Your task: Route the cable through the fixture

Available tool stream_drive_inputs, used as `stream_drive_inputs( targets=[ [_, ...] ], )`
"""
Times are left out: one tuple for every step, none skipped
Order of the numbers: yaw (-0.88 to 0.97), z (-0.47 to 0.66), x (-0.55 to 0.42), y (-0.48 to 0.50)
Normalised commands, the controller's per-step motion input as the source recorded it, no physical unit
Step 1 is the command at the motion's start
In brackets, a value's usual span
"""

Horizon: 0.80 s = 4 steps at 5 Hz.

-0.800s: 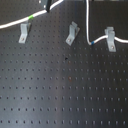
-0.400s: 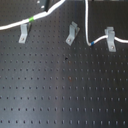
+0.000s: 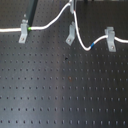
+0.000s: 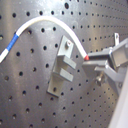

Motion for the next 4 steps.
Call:
stream_drive_inputs(
  targets=[
    [-0.63, 0.36, -0.295, -0.135],
    [-0.64, 0.21, -0.323, -0.128],
    [-0.32, 0.01, -0.342, -0.036],
    [-0.05, 0.03, -0.102, 0.030]
  ],
)
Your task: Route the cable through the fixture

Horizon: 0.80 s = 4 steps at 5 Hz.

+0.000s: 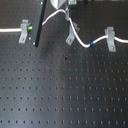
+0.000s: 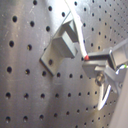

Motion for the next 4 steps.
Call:
stream_drive_inputs(
  targets=[
    [-0.13, 0.25, 0.092, 0.103],
    [0.11, 0.12, 0.154, -0.089],
    [-0.31, 0.11, -0.058, -0.073],
    [-0.47, 0.07, -0.055, -0.073]
  ],
)
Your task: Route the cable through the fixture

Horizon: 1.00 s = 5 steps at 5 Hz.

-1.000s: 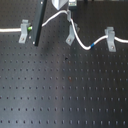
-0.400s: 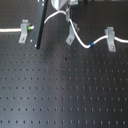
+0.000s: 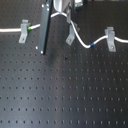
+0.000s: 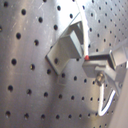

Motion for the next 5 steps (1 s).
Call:
stream_drive_inputs(
  targets=[
    [-0.60, 0.11, -0.067, -0.043],
    [-0.61, 0.14, -0.033, 0.017],
    [-0.17, 0.09, -0.146, 0.190],
    [0.08, 0.00, -0.366, 0.153],
    [0.07, 0.00, -0.258, 0.285]
  ],
)
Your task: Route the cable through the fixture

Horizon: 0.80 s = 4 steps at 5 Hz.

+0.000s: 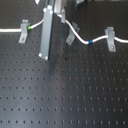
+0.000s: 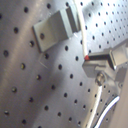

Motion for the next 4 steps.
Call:
stream_drive_inputs(
  targets=[
    [-0.11, 0.03, 0.004, 0.254],
    [0.34, 0.00, 0.161, 0.250],
    [0.68, 0.00, 0.120, 0.120],
    [0.51, -0.12, 0.107, 0.213]
  ],
)
